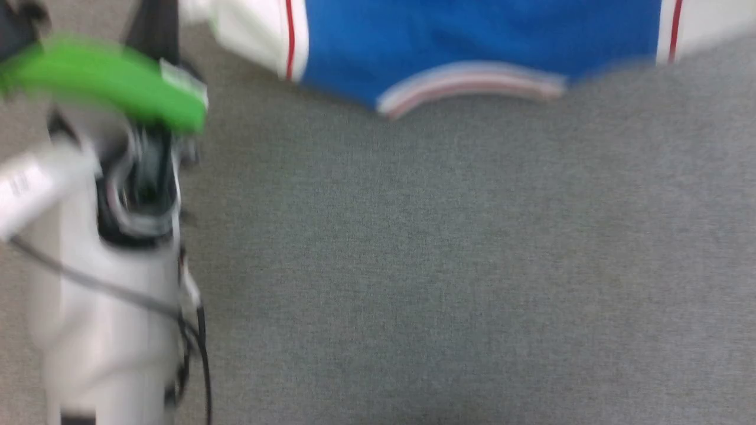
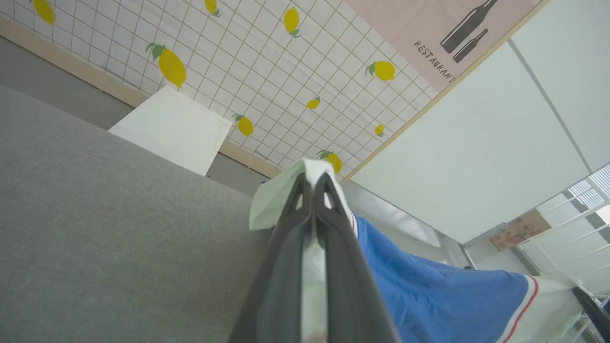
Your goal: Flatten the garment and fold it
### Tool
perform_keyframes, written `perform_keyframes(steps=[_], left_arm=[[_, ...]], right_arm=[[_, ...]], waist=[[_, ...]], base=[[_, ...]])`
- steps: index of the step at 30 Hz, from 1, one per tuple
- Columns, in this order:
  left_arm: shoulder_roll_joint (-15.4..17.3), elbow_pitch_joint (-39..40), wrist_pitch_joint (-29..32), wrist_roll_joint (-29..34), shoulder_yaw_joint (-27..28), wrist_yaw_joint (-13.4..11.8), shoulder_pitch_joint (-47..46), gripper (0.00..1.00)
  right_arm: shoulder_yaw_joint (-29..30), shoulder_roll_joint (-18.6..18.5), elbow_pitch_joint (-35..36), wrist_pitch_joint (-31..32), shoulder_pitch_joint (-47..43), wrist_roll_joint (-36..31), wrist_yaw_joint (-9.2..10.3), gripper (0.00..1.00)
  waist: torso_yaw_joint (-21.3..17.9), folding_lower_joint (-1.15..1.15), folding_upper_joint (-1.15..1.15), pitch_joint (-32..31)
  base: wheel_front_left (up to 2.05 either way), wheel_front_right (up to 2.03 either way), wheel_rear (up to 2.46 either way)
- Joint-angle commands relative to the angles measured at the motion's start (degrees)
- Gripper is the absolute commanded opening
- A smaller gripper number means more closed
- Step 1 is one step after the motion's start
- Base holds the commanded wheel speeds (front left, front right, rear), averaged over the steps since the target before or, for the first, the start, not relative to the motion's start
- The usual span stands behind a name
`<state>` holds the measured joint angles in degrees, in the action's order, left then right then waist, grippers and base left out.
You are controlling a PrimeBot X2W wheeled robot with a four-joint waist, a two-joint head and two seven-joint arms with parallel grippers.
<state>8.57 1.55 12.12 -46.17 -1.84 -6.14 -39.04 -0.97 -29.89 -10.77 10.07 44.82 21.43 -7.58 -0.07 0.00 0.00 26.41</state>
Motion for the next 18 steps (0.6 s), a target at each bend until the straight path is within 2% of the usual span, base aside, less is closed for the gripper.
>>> perform_keyframes(steps=[1,6,10,14,18], left_arm=[[-0.2,2.2,0.3,-0.6,0.2,-0.6,3.8,0.00],[-2.2,7.5,0.5,-2.9,0.8,-2.9,17.9,0.00],[-3.7,8.9,-0.5,-5.1,0.6,-3.4,26.4,0.00],[-3.5,7.1,0.4,-4.4,-1.9,-3.0,33.9,0.00],[-3.1,4.6,1.2,-4.7,-3.4,-2.0,39.2,0.00]], right_arm=[[2.1,1.0,2.5,0.7,-4.1,0.5,0.09,0.00],[9.2,7.1,11.6,3.5,-20.0,0.5,0.09,0.00],[12.5,13.1,16.9,4.9,-29.5,0.1,0.09,0.00],[14.6,18.2,19.7,5.8,-36.9,0.1,0.09,0.00],[15.0,20.8,20.5,6.3,-43.8,-0.2,0.09,0.00]], waist=[[-0.2,0.00,0.00,-3.1],[-0.1,0.00,0.00,-6.7],[-0.1,0.00,0.00,-9.2],[0.2,0.00,0.00,-11.6],[0.7,0.00,0.00,-14.2]], base=[[0.00,0.00,0.00],[0.00,0.00,0.00],[0.00,0.00,0.00],[0.00,0.00,0.00],[0.00,0.00,0.00]])
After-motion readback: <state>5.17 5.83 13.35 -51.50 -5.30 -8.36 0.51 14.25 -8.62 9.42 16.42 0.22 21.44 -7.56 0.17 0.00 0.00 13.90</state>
